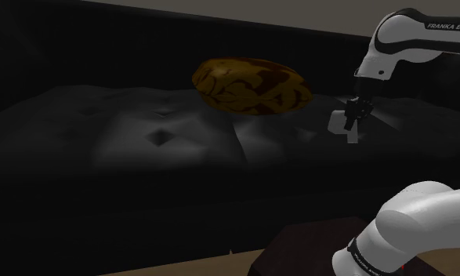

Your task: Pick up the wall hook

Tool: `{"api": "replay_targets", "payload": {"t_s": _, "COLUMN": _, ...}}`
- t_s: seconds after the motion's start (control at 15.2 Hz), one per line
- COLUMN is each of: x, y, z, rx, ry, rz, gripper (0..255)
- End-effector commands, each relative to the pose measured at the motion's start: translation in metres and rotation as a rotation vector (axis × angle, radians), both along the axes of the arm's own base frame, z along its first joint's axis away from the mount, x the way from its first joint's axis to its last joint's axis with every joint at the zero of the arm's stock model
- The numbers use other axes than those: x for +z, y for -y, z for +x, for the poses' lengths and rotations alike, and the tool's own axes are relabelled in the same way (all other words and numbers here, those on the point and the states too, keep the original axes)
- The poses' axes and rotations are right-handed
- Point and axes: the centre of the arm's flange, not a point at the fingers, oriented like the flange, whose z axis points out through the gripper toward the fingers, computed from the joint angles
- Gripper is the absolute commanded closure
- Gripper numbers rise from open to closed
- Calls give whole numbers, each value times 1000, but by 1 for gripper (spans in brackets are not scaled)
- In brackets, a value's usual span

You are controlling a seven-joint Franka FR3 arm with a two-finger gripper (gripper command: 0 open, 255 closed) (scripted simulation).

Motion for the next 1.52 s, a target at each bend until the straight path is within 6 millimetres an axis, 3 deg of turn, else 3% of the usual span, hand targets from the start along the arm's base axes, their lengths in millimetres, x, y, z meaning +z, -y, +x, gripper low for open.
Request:
{"api": "replay_targets", "payload": {"t_s": 0.0, "x": -1, "y": 1, "z": 0, "rx": -1, "ry": -1, "rz": 0, "gripper": 255}}
{"api": "replay_targets", "payload": {"t_s": 0.33, "x": -1, "y": 0, "z": 1, "rx": -1, "ry": -1, "rz": 0, "gripper": 255}}
{"api": "replay_targets", "payload": {"t_s": 1.32, "x": 78, "y": 0, "z": 1, "rx": -1, "ry": -1, "rz": 0, "gripper": 255}}
{"api": "replay_targets", "payload": {"t_s": 1.45, "x": 79, "y": 0, "z": 1, "rx": -1, "ry": -1, "rz": 0, "gripper": 255}}
